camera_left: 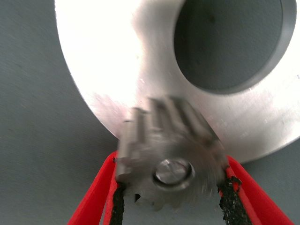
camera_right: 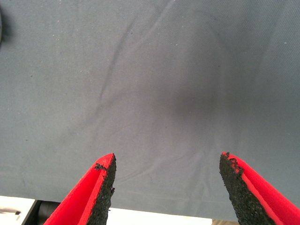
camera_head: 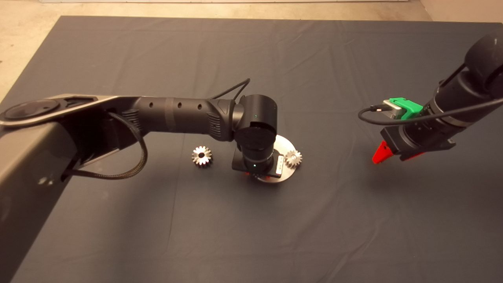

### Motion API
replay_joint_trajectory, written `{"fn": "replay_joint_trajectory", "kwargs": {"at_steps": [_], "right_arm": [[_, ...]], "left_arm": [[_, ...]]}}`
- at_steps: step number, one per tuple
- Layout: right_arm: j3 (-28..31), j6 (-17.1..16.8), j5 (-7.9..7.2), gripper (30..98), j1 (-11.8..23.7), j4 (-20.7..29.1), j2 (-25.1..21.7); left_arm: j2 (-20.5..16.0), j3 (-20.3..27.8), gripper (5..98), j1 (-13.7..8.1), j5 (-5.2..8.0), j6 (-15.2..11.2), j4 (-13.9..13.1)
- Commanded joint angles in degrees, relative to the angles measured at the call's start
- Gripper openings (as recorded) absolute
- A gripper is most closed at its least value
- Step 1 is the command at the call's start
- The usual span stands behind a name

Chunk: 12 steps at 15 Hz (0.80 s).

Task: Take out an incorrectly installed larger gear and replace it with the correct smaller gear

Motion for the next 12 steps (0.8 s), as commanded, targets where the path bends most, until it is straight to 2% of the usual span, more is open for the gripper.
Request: {"fn": "replay_joint_trajectory", "kwargs": {"at_steps": [1, 3, 4, 6, 9, 11, 12], "right_arm": [[0.39, 0.50, 0.06, 59.1, 0.95, -1.68, 0.17], [0.61, 0.59, 0.06, 59.1, 0.86, -1.68, 0.03], [0.83, 0.86, 0.06, 59.1, 0.86, -1.68, 0.00], [0.92, 1.21, 0.06, 59.1, 0.86, -1.68, 0.08], [0.96, 1.30, 0.06, 59.1, 0.42, -1.81, 0.13], [1.00, 1.30, 0.06, 59.1, 0.33, -1.93, 0.26], [1.00, 1.36, 0.06, 59.1, 0.33, -1.94, 0.35]], "left_arm": [[0.22, -0.17, 42.8, -0.05, 7.57, 1.71, -2.05], [0.05, 0.01, 43.3, -0.23, 7.57, 1.71, -2.42], [0.14, -0.08, 47.0, -1.11, 7.57, 1.71, -3.45], [0.14, -0.17, 47.6, -3.78, 7.57, 1.84, -5.12], [-0.30, -0.17, 48.7, -9.79, 7.57, 2.77, -10.21], [-0.73, -0.34, 53.9, -14.79, 7.57, 5.48, -15.22], [-2.12, -0.25, 54.6, -16.37, 7.57, 5.90, -16.27]]}}
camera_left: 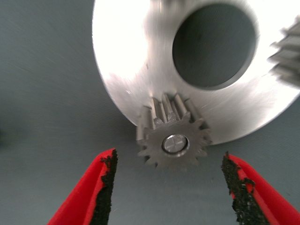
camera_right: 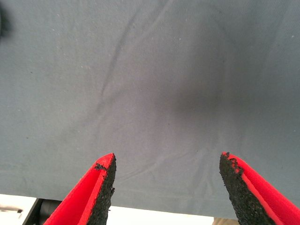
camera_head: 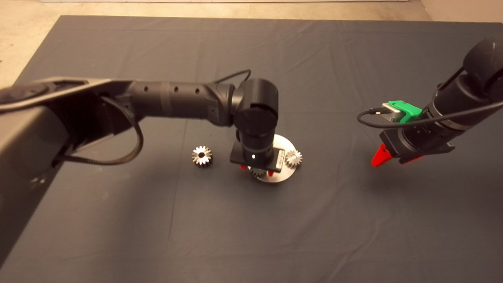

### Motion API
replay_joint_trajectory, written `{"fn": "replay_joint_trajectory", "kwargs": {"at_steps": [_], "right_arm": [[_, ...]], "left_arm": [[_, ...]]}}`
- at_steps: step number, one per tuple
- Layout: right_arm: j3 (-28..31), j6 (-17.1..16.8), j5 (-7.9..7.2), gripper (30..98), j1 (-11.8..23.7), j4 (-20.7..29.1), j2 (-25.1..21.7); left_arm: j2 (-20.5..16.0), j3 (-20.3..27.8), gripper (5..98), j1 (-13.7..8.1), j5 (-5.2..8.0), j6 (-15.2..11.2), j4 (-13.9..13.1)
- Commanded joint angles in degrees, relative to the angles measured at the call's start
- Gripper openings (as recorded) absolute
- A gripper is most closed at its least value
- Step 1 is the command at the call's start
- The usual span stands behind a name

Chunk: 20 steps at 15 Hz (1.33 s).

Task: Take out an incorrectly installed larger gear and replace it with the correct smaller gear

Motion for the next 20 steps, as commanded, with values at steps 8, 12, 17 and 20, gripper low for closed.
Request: {"fn": "replay_joint_trajectory", "kwargs": {"at_steps": [8, 12, 17, 20], "right_arm": [[3.63, 5.96, -0.13, 59.1, 3.04, -1.64, 7.28], [7.01, 11.68, -0.13, 59.1, 5.40, -1.55, 12.80], [14.21, 20.67, -0.13, 59.1, 7.09, -1.46, 12.98], [16.98, 23.69, 0.05, 59.1, 7.50, -0.77, 12.98]], "left_arm": [[-20.76, 12.07, 59.7, -16.10, 7.57, 3.25, -11.67], [-28.83, 24.97, 59.7, -16.84, 7.57, -1.17, -13.32], [-33.22, 38.08, 59.7, -17.58, 7.57, -10.79, -14.57], [-36.95, 41.62, 59.7, -17.58, 7.57, -14.06, -14.66]]}}
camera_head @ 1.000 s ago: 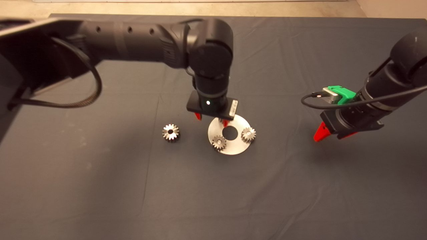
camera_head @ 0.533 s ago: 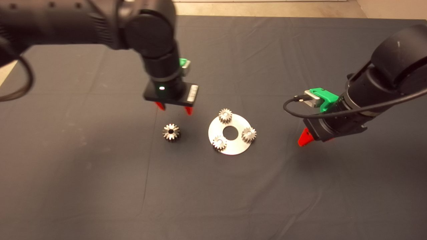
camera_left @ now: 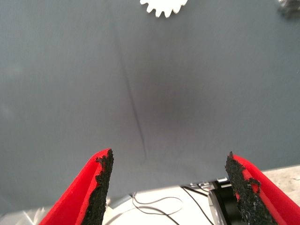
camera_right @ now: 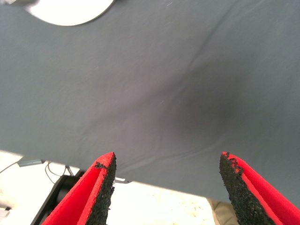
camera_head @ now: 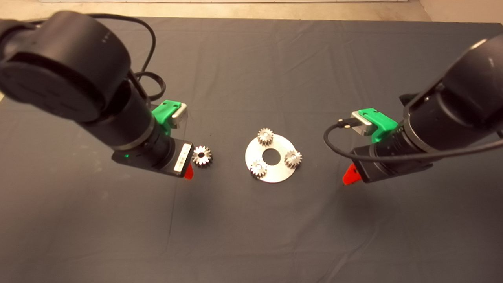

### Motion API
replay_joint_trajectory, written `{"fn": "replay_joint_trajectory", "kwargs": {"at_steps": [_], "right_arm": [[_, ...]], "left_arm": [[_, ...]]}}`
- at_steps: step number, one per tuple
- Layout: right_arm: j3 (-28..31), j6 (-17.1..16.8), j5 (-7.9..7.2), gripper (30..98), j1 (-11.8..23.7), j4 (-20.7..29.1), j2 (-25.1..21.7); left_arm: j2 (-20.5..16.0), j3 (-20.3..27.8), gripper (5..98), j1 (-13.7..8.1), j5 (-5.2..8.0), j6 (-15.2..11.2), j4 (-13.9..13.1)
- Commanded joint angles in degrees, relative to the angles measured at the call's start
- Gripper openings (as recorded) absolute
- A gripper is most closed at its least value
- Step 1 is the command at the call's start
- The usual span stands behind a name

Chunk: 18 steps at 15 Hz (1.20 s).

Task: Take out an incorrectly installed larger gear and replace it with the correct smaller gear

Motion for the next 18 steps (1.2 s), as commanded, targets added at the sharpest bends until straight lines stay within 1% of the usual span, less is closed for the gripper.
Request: {"fn": "replay_joint_trajectory", "kwargs": {"at_steps": [1, 5, 7, 11, 12, 13, 14, 15, 17, 18], "right_arm": [[3.89, 3.85, 0.25, 59.1, 2.19, -0.48, -0.07], [4.73, 5.02, 0.30, 59.1, 2.19, -0.30, -0.52], [6.04, 6.42, 0.43, 59.1, 2.19, -0.30, -0.77], [6.57, 6.95, 0.34, 59.1, 1.22, 0.75, -0.86], [6.86, 6.86, 0.43, 59.1, 1.31, 0.75, -0.86], [7.63, 6.77, 0.51, 59.1, 1.22, 0.84, -0.69], [7.80, 6.71, 0.52, 59.1, 0.96, 0.84, -0.75], [7.89, 6.60, 0.64, 59.1, 0.58, 0.84, -0.60], [8.24, 6.51, 0.69, 59.1, -0.71, 0.84, -0.95], [8.50, 6.42, 0.69, 59.1, -0.71, 0.84, -0.86]], "left_arm": [[-7.00, 8.36, 59.7, -1.76, 7.68, -6.69, -1.73], [-7.92, 9.64, 59.7, -1.76, 7.68, -6.69, -1.78], [-8.10, 10.68, 59.7, -1.76, 7.68, -6.69, -2.96], [-11.43, 12.79, 59.7, -1.76, 7.68, -6.60, -3.14], [-12.05, 13.02, 59.7, -1.76, 7.45, -6.61, -3.34], [-12.23, 12.58, 59.7, -1.67, 6.81, -6.52, -5.19], [-11.88, 12.16, 59.7, -1.67, 6.98, -6.67, -8.83], [-12.00, 12.35, 59.7, -1.67, 6.99, -6.69, -9.99], [-12.31, 12.02, 59.7, -1.67, 7.68, -6.61, -10.01], [-12.28, 11.79, 59.7, -1.67, 7.68, -6.61, -10.08]]}}
